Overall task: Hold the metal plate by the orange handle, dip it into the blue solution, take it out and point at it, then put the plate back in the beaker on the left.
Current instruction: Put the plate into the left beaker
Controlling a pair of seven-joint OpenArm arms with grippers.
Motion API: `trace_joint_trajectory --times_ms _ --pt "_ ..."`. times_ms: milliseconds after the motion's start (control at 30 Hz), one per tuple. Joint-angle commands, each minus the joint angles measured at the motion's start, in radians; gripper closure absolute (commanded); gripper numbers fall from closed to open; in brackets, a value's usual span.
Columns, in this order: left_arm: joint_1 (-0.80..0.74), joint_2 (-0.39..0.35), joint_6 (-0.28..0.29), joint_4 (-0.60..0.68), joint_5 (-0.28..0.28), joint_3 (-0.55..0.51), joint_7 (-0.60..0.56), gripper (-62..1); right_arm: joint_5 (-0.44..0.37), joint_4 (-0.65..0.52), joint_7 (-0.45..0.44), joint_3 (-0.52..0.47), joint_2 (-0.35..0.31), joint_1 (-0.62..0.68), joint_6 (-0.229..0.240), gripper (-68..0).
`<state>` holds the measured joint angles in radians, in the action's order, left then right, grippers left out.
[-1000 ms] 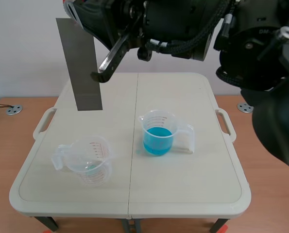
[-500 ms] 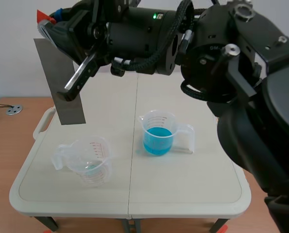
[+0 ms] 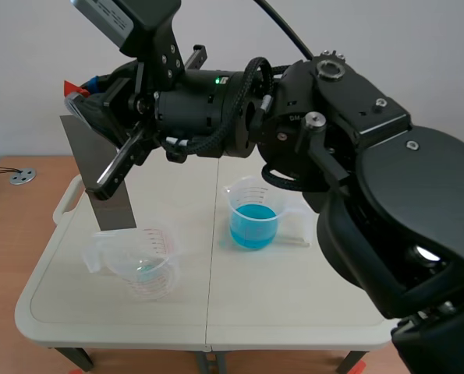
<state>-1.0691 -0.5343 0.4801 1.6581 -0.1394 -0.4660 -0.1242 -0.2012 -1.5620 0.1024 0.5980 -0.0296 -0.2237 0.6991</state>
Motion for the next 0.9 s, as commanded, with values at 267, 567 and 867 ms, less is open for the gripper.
trace_joint_trajectory --times_ms 267,567,867 --pt "-0.002 0.007 0.002 0.009 -0.006 -0.002 -0.011 -1.5 -0.003 0.067 -0.038 0.005 0.027 -0.029 -0.003 -1.3" --pt "0.003 0.007 0.002 0.009 -0.006 -0.002 -0.008 -1.5 -0.003 0.084 -0.037 0.008 0.027 -0.028 -0.002 -1.3" --pt "0.003 0.007 0.003 0.009 -0.006 -0.002 -0.007 -1.5 0.001 0.084 -0.006 0.022 0.027 -0.025 -0.002 -1.3"
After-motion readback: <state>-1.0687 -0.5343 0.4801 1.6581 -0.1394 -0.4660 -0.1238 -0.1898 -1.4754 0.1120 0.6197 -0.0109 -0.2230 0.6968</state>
